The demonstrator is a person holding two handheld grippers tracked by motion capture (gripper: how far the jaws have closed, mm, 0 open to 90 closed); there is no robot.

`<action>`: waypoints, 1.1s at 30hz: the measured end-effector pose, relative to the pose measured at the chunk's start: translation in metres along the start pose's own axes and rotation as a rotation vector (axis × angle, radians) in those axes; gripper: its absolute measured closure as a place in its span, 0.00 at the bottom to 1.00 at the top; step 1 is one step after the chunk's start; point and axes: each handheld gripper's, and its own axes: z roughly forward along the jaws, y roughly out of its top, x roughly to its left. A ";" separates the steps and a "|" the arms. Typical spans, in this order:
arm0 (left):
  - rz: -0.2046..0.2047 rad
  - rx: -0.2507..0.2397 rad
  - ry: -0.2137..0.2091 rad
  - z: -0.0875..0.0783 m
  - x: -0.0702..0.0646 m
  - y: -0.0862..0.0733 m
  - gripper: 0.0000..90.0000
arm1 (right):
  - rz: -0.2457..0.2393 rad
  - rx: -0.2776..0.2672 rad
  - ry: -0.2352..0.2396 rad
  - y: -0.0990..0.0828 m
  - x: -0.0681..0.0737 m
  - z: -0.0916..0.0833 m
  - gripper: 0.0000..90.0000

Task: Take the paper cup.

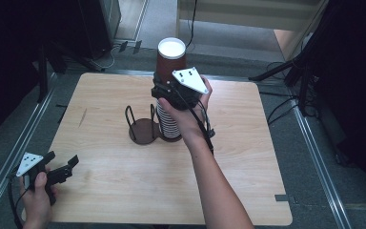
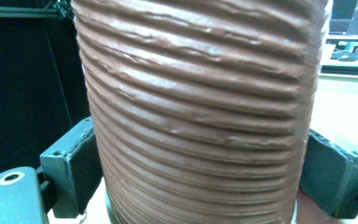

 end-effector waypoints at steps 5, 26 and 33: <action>-0.001 0.000 0.003 0.000 0.000 0.000 0.08 | -0.001 -0.020 0.007 0.008 0.000 -0.002 0.13; -0.003 0.001 0.013 0.000 0.000 0.000 0.08 | 0.023 -0.132 0.003 0.039 -0.012 -0.021 0.14; -0.008 0.000 0.016 0.000 0.000 0.000 0.08 | 0.026 -0.143 -0.014 0.043 -0.026 -0.030 0.14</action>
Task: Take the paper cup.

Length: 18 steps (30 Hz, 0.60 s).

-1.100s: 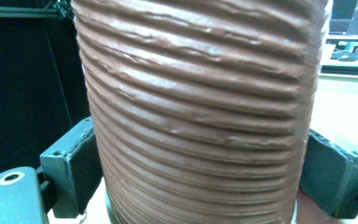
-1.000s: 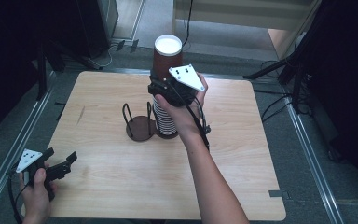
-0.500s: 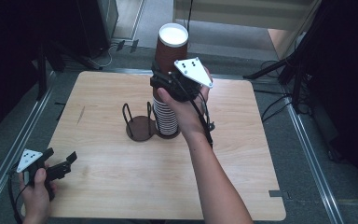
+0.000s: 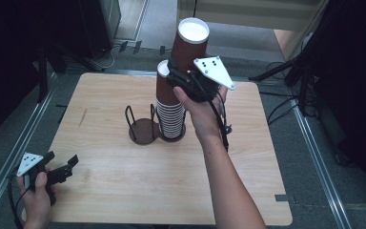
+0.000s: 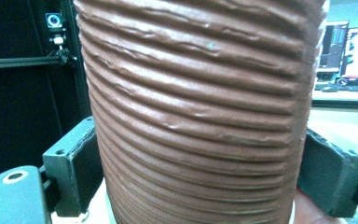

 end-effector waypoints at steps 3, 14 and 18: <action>0.000 0.002 0.000 0.000 0.000 0.000 0.08 | 0.003 -0.012 -0.009 0.002 -0.009 -0.006 0.14; -0.002 -0.002 0.009 0.000 0.000 0.000 0.08 | 0.003 -0.008 -0.059 -0.001 -0.041 -0.024 0.14; 0.003 -0.004 0.004 -0.001 0.000 0.000 0.08 | -0.001 0.002 -0.076 -0.005 -0.050 -0.030 0.14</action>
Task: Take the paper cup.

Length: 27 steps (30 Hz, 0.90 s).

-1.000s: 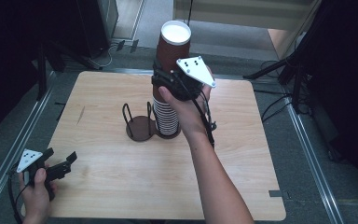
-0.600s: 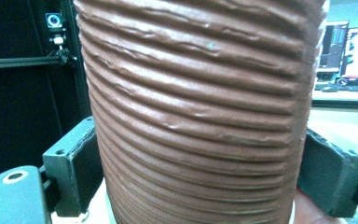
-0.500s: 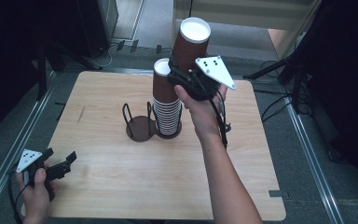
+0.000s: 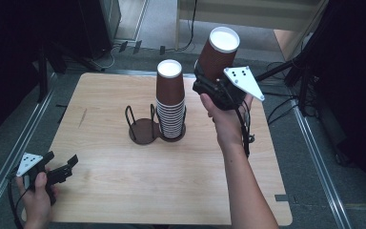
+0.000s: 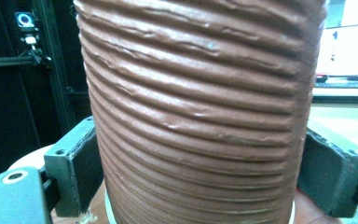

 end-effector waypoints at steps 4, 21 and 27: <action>-0.005 -0.002 0.001 0.000 0.000 0.000 0.08 | -0.004 0.015 -0.016 -0.006 -0.008 -0.006 0.14; -0.026 -0.006 -0.008 -0.001 0.003 0.000 0.08 | -0.018 0.070 -0.054 -0.050 -0.026 -0.032 0.14; -0.034 -0.011 -0.015 -0.001 0.004 0.000 0.08 | -0.019 0.085 -0.048 -0.062 -0.028 -0.042 0.14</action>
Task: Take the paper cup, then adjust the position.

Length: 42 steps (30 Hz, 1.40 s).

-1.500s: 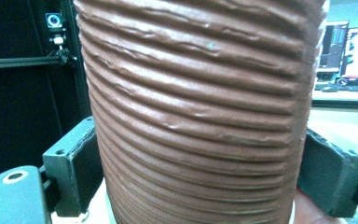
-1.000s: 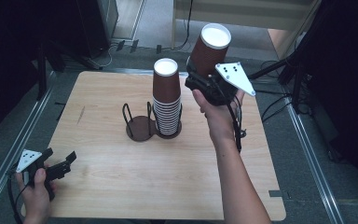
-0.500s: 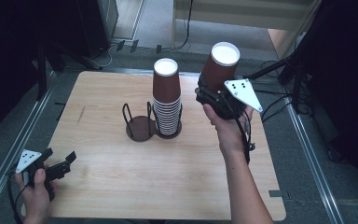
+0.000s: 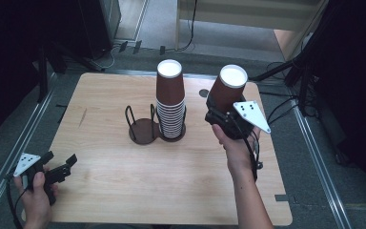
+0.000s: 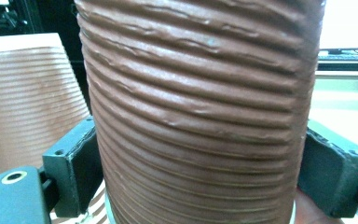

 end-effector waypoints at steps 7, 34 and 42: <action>0.012 -0.030 -0.010 -0.003 0.000 -0.001 0.08 | -0.010 0.012 0.002 -0.019 -0.004 -0.014 0.14; 0.165 0.014 -0.203 0.009 -0.089 0.055 0.00 | -0.063 0.143 0.044 -0.097 0.000 -0.044 0.14; 0.191 0.005 -0.264 0.023 -0.125 0.067 0.00 | -0.106 0.163 0.088 -0.109 0.012 -0.043 0.14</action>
